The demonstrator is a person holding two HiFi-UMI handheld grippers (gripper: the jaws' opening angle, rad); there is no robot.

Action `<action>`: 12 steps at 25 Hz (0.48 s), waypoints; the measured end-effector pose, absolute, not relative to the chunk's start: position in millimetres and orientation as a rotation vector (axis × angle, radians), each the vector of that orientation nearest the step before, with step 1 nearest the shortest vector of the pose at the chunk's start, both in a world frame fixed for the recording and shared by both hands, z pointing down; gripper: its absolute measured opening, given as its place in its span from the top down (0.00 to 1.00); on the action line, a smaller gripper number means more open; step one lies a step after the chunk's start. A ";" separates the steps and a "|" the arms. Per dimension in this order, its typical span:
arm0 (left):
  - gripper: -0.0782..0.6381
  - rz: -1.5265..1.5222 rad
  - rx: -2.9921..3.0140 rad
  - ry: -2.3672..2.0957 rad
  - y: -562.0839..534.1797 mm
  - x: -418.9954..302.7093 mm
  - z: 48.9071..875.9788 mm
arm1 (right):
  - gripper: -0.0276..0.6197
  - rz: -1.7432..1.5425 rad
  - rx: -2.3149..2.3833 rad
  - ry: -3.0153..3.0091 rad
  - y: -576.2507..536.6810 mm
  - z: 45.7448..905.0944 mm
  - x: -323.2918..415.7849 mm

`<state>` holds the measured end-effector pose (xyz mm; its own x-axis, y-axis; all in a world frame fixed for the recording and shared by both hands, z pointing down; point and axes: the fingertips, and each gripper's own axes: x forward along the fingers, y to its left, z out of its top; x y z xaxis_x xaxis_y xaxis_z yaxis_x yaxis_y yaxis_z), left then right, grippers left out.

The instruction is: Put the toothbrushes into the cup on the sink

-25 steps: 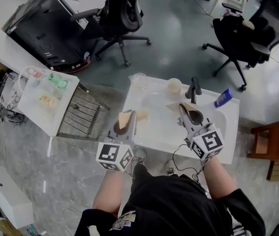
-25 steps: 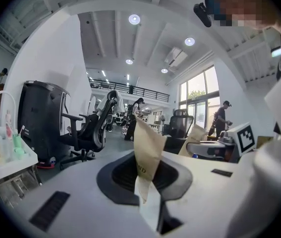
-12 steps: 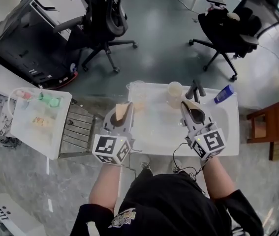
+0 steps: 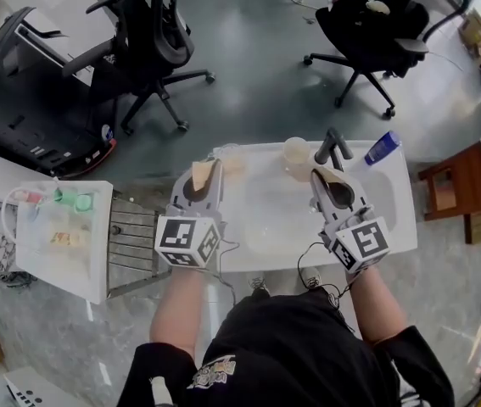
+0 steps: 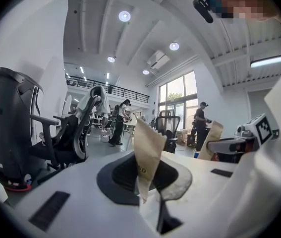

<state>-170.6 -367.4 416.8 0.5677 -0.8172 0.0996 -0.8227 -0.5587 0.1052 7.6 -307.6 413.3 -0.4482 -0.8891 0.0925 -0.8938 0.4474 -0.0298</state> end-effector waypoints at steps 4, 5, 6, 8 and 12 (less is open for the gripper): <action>0.84 0.097 2.682 -1.387 -386.4 -170.3 428.3 | 0.90 0.119 1.648 -2.585 -310.1 416.7 7.9; 0.84 0.105 2.685 -1.384 -391.2 -170.8 431.8 | 0.90 0.120 1.655 -2.576 -310.4 417.5 7.4; 0.84 0.113 2.687 -1.381 -396.1 -171.5 435.6 | 0.90 0.122 1.662 -2.569 -310.7 418.3 6.8; 0.84 0.137 2.689 -1.379 -405.3 -172.8 444.7 | 0.90 0.128 1.674 -2.553 -310.8 419.9 5.8; 0.84 0.192 2.682 -1.367 -418.3 -173.5 468.2 | 0.90 0.144 1.697 -2.522 -310.4 424.5 5.4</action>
